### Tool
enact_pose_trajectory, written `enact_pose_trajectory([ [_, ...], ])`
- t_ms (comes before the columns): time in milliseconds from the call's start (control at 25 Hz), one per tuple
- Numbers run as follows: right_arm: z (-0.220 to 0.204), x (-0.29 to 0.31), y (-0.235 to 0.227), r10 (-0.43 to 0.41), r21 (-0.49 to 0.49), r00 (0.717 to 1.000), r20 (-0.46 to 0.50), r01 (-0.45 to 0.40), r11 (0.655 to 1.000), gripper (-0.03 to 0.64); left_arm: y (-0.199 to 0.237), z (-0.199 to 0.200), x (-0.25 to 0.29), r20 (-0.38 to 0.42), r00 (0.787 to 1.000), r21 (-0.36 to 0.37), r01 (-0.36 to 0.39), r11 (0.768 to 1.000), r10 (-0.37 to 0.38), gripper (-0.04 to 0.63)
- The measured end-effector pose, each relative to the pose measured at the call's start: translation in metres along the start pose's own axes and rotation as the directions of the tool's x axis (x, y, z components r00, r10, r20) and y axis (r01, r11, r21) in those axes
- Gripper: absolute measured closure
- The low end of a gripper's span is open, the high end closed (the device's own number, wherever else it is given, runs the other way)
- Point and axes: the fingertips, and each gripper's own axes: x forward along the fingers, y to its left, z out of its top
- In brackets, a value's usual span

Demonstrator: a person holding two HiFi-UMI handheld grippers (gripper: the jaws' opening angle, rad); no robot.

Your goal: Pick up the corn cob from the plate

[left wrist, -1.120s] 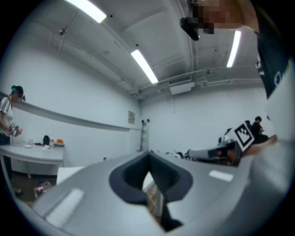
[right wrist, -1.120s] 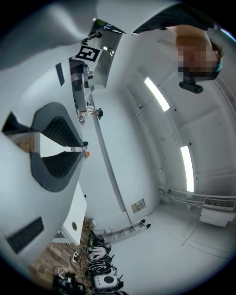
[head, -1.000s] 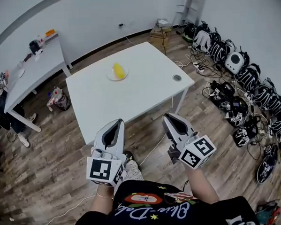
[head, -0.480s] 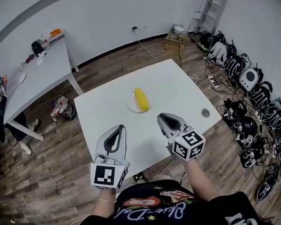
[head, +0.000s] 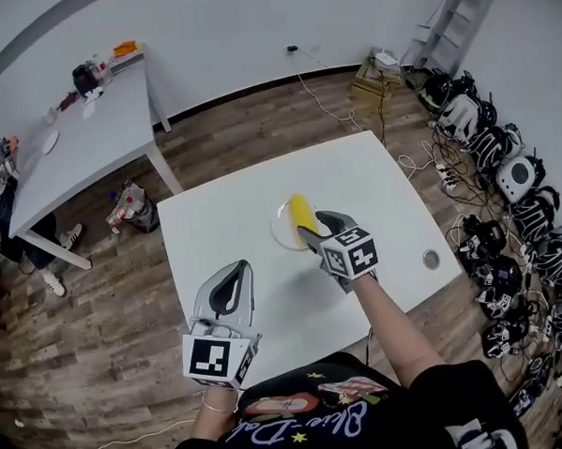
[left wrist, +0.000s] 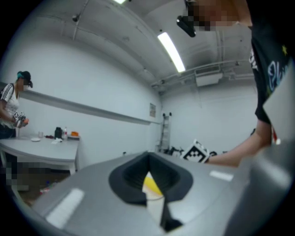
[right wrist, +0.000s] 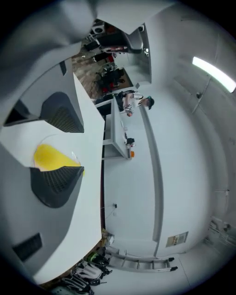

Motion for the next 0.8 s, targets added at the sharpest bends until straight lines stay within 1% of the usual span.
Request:
enact_pose_trajectory([
  [120, -0.006, 0.037, -0.023, -0.04, -0.003, 0.996, -0.081, 0.04, 0.999, 0.395, 0.022, -0.005, 0.007, -0.007, 0.999, -0.007, -0.042, 0.999, 0.042, 0.597],
  [240, -0.022, 0.065, -0.033, -0.02, 0.037, 0.988, -0.152, 0.025, 0.999, 0.356, 0.035, -0.007, 0.013, -0.001, 0.998, -0.044, -0.064, 0.997, 0.064, 0.597],
  [320, -0.029, 0.076, -0.037, -0.014, 0.055, 0.982, -0.187, 0.025, 0.998, 0.351, 0.039, -0.008, 0.016, -0.001, 0.998, -0.057, -0.068, 0.996, 0.068, 0.597],
  [360, -0.031, 0.081, -0.04, -0.022, 0.044, 0.979, -0.202, 0.031, 0.999, 0.351, 0.041, -0.01, 0.017, -0.004, 0.998, -0.059, -0.071, 0.996, 0.071, 0.597],
  [480, -0.036, 0.093, -0.049, -0.059, -0.012, 0.962, -0.265, 0.058, 0.998, 0.35, 0.047, -0.013, 0.019, -0.015, 0.996, -0.07, -0.085, 0.994, 0.084, 0.597],
  [520, -0.039, 0.096, -0.05, -0.064, -0.018, 0.956, -0.287, 0.061, 0.998, 0.348, 0.048, -0.015, 0.018, -0.018, 0.996, -0.075, -0.091, 0.993, 0.09, 0.597],
  [720, -0.048, 0.113, -0.048, -0.063, -0.008, 0.931, -0.359, 0.065, 0.998, 0.336, 0.063, -0.017, 0.015, -0.025, 0.991, -0.087, -0.135, 0.987, 0.134, 0.597],
  [800, -0.053, 0.117, -0.048, -0.055, 0.04, 0.92, -0.387, 0.076, 0.996, 0.33, 0.065, -0.018, 0.013, -0.031, 0.99, -0.085, -0.142, 0.986, 0.14, 0.597],
])
